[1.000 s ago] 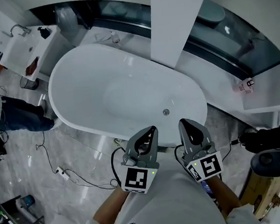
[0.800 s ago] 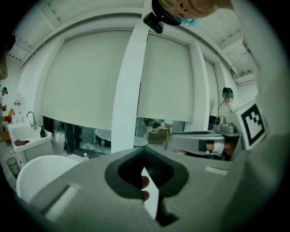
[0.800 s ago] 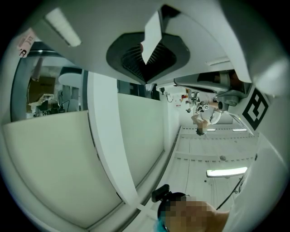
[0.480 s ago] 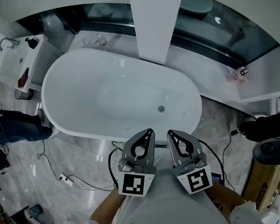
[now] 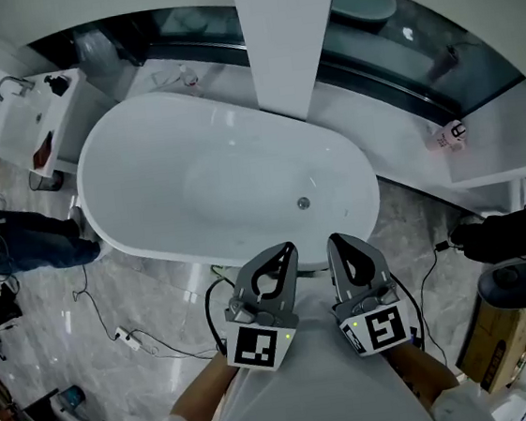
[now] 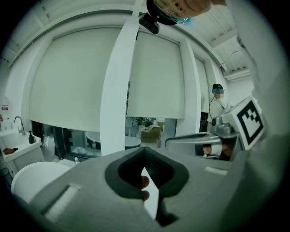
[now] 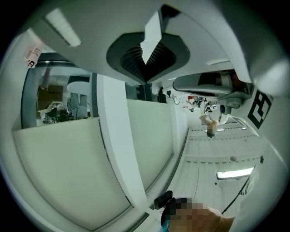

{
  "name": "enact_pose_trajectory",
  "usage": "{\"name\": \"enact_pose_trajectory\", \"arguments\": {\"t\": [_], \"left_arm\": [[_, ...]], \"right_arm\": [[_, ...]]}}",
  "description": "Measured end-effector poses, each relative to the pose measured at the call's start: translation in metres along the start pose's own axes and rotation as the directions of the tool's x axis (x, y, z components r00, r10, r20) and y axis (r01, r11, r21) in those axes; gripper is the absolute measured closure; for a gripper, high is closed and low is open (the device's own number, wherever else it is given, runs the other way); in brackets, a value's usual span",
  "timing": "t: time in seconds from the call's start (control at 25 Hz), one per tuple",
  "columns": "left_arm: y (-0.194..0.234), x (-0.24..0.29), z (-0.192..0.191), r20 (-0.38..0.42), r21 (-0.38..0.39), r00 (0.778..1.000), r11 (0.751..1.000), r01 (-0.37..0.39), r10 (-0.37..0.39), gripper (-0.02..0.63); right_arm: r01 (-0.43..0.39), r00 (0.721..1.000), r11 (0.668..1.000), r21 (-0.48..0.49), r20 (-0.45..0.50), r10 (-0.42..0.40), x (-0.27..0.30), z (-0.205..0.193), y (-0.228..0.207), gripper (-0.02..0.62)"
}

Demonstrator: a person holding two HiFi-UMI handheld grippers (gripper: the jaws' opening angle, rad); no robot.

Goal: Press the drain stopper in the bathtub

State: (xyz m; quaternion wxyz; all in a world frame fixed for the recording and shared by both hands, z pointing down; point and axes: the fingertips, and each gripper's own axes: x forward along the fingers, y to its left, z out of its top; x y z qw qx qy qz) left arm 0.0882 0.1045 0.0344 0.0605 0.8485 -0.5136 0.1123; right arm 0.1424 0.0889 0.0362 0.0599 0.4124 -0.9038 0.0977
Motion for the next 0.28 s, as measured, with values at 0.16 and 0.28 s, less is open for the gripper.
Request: {"name": "enact_pose_trajectory", "arguments": {"t": [0.16,0.28], "left_arm": [[0.004,0.0009,0.001,-0.001,-0.011,1.0,1.0,-0.012,0.012,0.607],[0.0048,0.0005,0.002,-0.001,-0.009,1.0,1.0,-0.009,0.009,0.607]], "right_arm": [[-0.015,1.0,1.0,-0.005,-0.011,0.015,0.0031,0.0,0.0043,0.6],[-0.022,1.0,1.0,-0.008,-0.017,0.021,0.0039,-0.0015,0.0064,0.6]]}}
